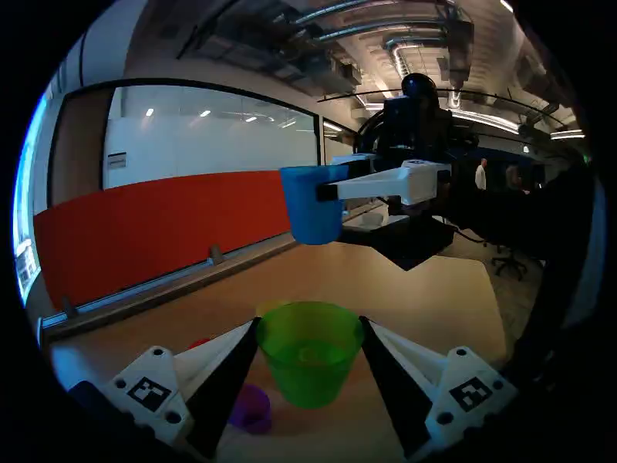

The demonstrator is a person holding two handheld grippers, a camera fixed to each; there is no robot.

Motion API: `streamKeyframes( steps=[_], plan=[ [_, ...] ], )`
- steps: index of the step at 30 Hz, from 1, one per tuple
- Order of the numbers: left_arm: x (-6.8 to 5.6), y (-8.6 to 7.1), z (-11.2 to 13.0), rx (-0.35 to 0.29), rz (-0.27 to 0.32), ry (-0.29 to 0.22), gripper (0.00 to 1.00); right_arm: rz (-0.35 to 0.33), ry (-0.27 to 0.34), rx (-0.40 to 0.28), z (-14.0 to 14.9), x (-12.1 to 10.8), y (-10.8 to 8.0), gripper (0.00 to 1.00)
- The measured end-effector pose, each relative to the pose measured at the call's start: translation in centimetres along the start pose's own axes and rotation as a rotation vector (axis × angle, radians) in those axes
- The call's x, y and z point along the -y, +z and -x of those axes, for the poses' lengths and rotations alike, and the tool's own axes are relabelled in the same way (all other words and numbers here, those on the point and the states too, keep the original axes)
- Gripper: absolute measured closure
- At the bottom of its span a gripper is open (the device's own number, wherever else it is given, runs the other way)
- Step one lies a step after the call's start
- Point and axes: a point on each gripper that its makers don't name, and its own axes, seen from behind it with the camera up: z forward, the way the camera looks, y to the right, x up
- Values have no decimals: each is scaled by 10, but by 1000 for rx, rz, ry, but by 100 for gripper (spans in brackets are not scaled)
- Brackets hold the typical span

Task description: Pour water

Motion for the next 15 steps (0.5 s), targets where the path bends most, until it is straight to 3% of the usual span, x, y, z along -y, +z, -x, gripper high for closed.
streamKeyframes(
  steps=[15],
  plan=[
    [-24, 15, 52, 141, 48, 10, 9, 26, 15, 114, 68, -15, -20, 9]
  ],
)
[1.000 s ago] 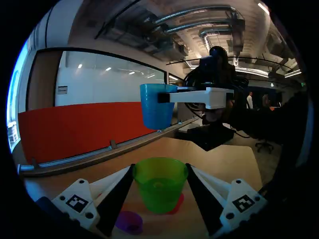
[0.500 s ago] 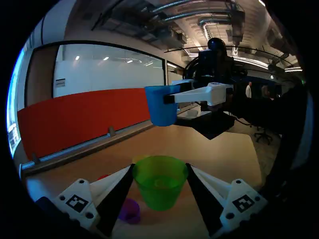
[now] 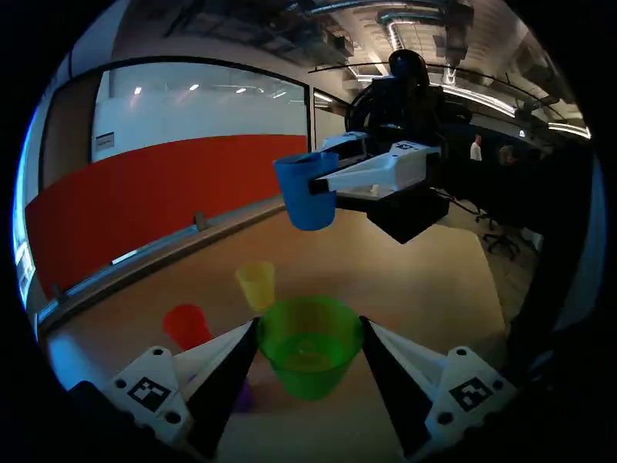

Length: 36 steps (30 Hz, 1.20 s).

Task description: Pour water

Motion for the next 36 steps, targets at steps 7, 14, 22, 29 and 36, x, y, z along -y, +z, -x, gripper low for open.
streamKeyframes(
  steps=[7, 14, 22, 29, 36],
  plan=[
    [-10, 10, 22, 61, 22, 6, 9, 6, 18, 56, 35, -10, -2, 9],
    [-13, 19, 42, 105, 30, 7, 9, 9, 15, 115, 68, -16, -1, 8],
    [-17, 26, 58, 141, 42, 5, 9, 0, 14, 160, 95, -14, 4, 8],
    [-16, 27, 72, 174, 48, -4, 9, -1, 12, 211, 120, -14, 5, 8],
    [-15, 27, 86, 214, 51, 1, 9, 7, 12, 260, 142, -20, 5, 8]
  ],
)
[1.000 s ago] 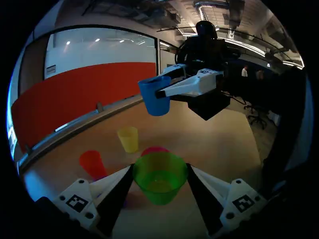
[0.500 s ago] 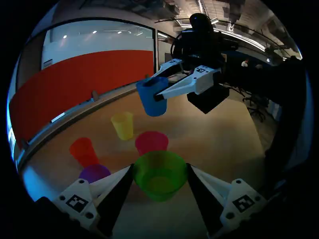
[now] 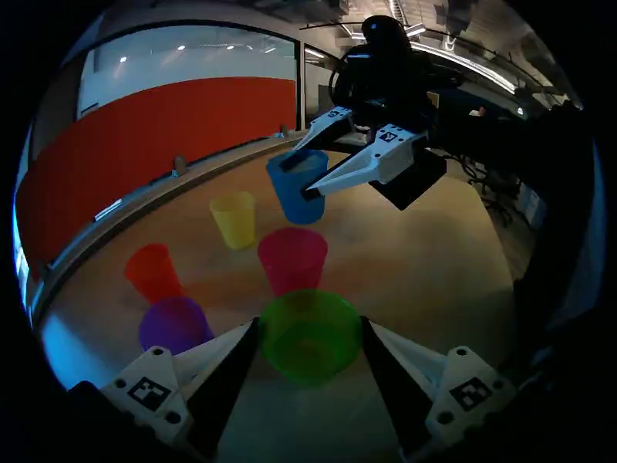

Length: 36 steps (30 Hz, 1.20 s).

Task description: Pour water

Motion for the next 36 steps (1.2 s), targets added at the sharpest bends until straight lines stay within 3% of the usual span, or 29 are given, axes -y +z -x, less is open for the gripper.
streamKeyframes(
  steps=[11, 36],
  plan=[
    [3, 4, 10, 42, 15, -16, 9, -5, 23, 48, 21, -3, 5, 8],
    [1, 4, 15, 50, 44, -23, 8, -23, 107, 107, 69, 6, 19, 8]
  ],
)
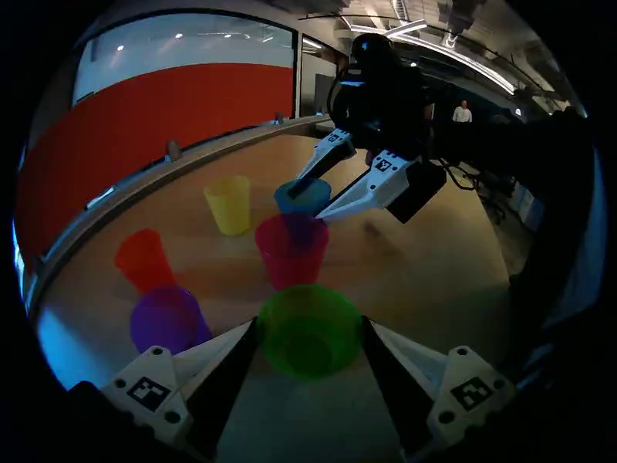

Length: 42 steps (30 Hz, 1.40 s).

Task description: Pour water

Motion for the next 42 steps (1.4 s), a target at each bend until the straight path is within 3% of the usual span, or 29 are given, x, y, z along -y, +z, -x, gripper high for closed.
streamKeyframes(
  steps=[14, 26, 35, 42],
  plan=[
    [5, 2, 10, 33, 7, -46, 3, -1, 24, 16, 10, 1, 1, 7],
    [7, -4, 20, 58, 4, -76, 2, 9, 3, 43, 21, 5, -8, 0],
    [10, -27, 35, 71, -42, -88, 2, 38, 21, 63, 38, 8, -32, 0],
    [17, -53, 45, 53, -117, -125, 2, 80, 58, 53, 45, 13, -54, 0]
  ],
)
